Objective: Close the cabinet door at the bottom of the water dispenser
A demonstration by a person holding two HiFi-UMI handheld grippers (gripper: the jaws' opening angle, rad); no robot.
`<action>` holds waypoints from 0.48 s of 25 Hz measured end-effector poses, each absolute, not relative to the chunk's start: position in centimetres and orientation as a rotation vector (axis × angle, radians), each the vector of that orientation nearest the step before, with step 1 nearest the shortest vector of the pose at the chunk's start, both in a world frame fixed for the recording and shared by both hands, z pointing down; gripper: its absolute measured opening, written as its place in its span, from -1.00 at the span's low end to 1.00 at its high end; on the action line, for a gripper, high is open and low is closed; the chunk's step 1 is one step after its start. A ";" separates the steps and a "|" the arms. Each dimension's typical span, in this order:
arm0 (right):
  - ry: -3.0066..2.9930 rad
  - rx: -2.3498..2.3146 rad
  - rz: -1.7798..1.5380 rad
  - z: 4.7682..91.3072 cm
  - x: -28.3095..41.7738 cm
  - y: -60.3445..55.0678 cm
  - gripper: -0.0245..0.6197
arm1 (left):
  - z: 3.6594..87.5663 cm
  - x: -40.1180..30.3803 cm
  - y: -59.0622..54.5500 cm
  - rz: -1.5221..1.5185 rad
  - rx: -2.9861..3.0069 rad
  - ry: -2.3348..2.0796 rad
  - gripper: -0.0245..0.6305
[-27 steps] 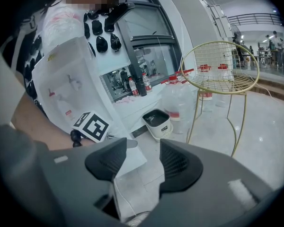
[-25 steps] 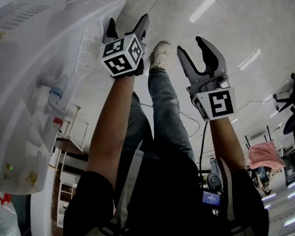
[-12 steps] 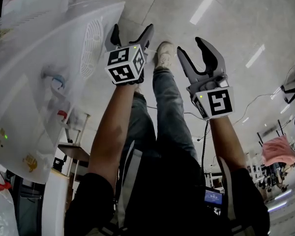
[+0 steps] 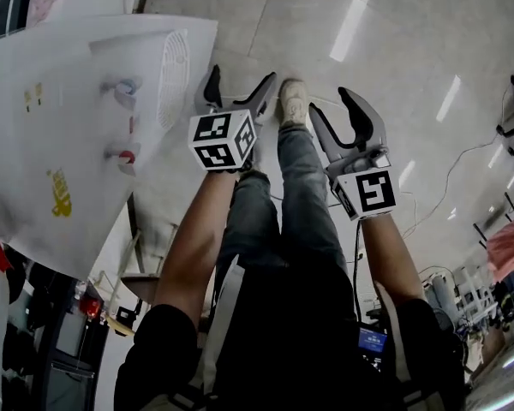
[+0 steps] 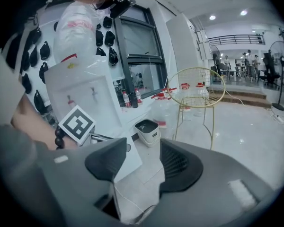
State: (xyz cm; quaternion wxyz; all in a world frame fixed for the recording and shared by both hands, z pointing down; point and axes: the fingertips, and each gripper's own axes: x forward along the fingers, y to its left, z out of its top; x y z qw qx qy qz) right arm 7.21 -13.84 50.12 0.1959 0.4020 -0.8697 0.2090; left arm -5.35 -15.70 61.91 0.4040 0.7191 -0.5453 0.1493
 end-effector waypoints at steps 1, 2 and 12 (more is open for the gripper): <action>-2.432 1.142 0.581 49.5 7.4 -12.9 -0.25 | 61.0 -5.1 -14.8 0.381 1.842 -1.356 0.61; -2.425 1.157 0.578 48.8 7.7 -11.9 -0.25 | 59.9 -4.9 -14.0 0.380 1.866 -1.339 0.61; -2.429 1.276 0.449 38.4 9.6 -4.4 -0.27 | 44.4 -3.9 -8.5 0.282 2.069 -1.236 0.61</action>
